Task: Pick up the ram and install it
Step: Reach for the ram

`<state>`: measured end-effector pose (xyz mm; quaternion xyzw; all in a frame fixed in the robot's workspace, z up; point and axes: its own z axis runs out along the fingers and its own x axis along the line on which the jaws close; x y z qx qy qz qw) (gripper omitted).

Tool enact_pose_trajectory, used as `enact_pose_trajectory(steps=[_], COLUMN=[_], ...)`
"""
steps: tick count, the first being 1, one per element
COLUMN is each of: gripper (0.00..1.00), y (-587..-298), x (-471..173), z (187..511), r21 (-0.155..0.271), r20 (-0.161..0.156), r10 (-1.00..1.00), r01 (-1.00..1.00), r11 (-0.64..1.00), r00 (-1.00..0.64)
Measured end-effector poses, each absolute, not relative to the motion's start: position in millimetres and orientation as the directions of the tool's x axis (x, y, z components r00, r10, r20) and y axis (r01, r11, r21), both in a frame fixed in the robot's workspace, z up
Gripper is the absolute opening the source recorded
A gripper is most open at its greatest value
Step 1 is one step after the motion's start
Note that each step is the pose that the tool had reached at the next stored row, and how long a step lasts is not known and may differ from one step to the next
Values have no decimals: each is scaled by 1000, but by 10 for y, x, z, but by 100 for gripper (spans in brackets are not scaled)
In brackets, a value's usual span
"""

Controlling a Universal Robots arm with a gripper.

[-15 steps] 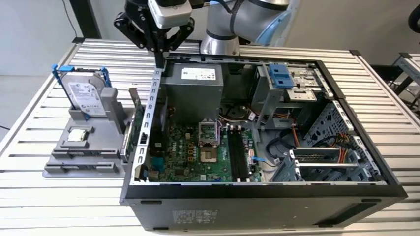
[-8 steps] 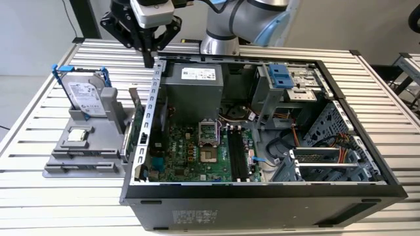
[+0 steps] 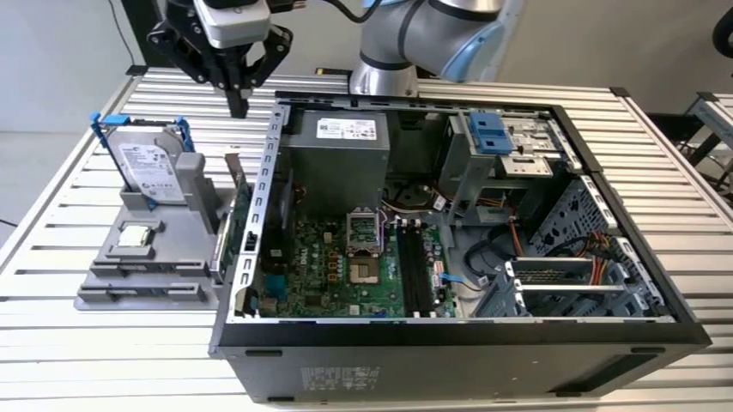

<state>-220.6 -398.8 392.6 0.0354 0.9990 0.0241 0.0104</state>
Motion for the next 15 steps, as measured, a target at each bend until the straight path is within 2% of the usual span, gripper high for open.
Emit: enact_pose_trajectory(steps=[15], gripper=[0], y=[-3988], x=[-2546], z=[3926], r21=[49], r20=[-19], r10=[71], r01=[70], r11=[996], r00=[-997])
